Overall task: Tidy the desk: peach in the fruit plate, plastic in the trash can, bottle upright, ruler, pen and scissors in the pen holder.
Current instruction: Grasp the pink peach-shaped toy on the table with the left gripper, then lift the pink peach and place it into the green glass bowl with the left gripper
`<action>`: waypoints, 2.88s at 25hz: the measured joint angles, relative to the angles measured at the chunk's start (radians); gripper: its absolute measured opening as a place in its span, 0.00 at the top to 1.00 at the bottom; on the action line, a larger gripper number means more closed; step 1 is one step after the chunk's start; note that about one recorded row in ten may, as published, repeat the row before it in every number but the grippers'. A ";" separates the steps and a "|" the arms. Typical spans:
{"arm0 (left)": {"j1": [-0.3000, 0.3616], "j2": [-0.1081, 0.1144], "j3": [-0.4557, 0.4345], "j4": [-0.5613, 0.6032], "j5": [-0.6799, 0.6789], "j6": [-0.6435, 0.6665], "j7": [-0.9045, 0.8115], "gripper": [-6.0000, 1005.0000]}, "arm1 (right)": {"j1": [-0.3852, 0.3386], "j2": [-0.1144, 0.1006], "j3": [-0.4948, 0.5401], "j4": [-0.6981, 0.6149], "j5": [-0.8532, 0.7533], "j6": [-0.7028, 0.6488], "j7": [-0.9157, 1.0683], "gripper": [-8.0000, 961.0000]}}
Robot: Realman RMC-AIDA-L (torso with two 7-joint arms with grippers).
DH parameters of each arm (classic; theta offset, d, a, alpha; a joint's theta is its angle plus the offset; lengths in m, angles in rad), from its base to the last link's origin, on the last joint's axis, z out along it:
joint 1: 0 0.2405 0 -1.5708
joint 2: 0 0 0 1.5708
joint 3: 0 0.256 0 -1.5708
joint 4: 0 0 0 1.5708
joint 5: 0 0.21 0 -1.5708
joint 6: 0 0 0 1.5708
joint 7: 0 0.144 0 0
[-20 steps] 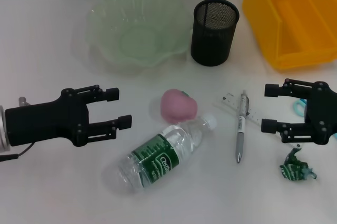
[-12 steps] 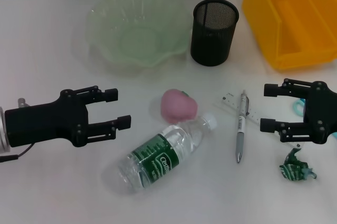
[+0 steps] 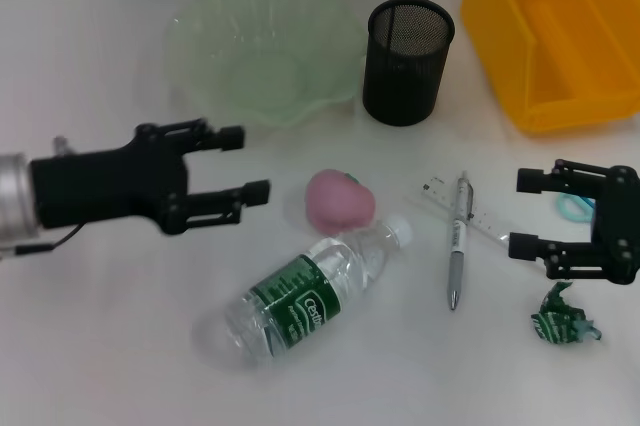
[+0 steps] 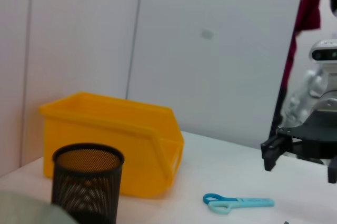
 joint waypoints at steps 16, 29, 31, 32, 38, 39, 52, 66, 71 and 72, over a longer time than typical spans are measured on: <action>-0.234 -0.007 0.310 -0.085 0.075 -0.423 -0.094 0.29 | -0.056 -0.012 0.016 -0.007 0.007 -0.003 0.014 0.15; -0.317 -0.008 0.348 -0.215 0.075 -0.531 -0.112 0.31 | -0.055 -0.013 0.015 -0.007 0.007 0.003 0.023 0.15; -0.322 -0.008 0.351 -0.219 0.075 -0.537 -0.116 0.31 | -0.055 -0.013 0.015 -0.007 0.007 0.004 0.023 0.15; -0.331 -0.006 0.362 -0.223 0.075 -0.543 -0.121 0.31 | -0.055 -0.013 0.015 -0.007 0.007 0.004 0.023 0.15; -0.350 -0.007 0.417 -0.233 0.076 -0.580 -0.127 0.34 | -0.056 -0.013 0.015 -0.004 0.007 0.006 0.023 0.15; -0.376 -0.005 0.426 -0.269 0.076 -0.588 -0.131 0.38 | -0.055 -0.013 0.015 -0.003 0.007 0.007 0.023 0.15; -0.379 -0.003 0.414 -0.270 0.070 -0.581 -0.131 0.81 | -0.057 -0.011 0.015 -0.001 0.007 0.011 0.023 0.15; -0.293 0.004 0.039 -0.051 0.067 -0.367 -0.130 0.95 | -0.053 -0.008 0.015 -0.001 0.014 0.012 0.018 0.15; -0.347 0.005 -0.004 -0.131 0.070 -0.601 -0.180 0.92 | -0.051 -0.008 0.015 -0.001 0.015 0.012 0.018 0.15; -0.380 0.005 -0.002 -0.184 0.081 -0.681 -0.183 0.92 | -0.049 -0.008 0.015 -0.001 0.015 0.012 0.020 0.15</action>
